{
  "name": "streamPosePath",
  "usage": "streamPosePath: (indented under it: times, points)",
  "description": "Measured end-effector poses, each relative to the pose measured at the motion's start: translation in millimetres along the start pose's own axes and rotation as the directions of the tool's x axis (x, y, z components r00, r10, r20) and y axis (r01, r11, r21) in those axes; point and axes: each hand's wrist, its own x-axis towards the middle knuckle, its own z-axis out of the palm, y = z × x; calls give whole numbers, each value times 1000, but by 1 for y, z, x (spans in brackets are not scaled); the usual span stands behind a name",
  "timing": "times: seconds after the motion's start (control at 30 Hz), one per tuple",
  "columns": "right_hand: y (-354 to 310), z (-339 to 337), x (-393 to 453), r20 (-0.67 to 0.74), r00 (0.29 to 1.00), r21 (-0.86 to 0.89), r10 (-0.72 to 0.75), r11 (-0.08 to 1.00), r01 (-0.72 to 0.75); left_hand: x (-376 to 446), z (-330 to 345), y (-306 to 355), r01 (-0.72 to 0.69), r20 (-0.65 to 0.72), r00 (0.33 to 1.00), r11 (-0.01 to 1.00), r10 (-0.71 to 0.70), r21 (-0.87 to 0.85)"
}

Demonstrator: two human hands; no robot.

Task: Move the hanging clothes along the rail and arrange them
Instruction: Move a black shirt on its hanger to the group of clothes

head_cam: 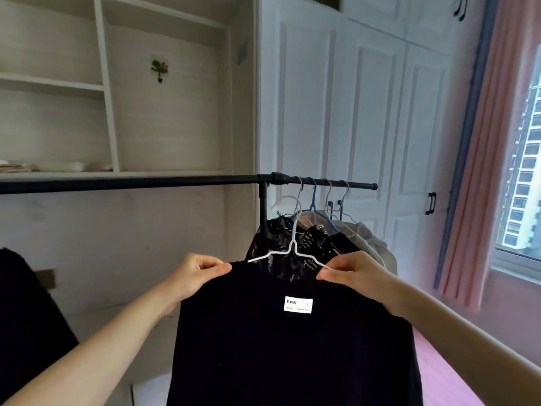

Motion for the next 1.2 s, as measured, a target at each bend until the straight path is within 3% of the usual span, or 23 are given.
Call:
streamPosePath:
  times: [0.2,0.37,0.53,0.7,0.93,1.2]
  points:
    - [-1,2,22,-116,985,152,129,982,-111,31,-6,-6,-101,-62,992,990,107,98]
    - [-14,-3,61,-125,966,282,226,942,-183,77,-19,-10,-155,-219,958,975,187,157]
    - [-30,-7,104,-129,955,359,267,910,-206,129,-24,2,-192,-264,923,928,281,319]
    - [-40,-9,141,-124,935,418,331,872,-254,175,-22,15,-240,-168,933,899,318,367]
    - [-31,4,179,-126,925,413,360,866,-281,229,-15,-11,-202,-99,959,885,266,420]
    - [-18,39,193,-42,921,358,388,866,-348,248,1,-58,-108,22,994,907,109,407]
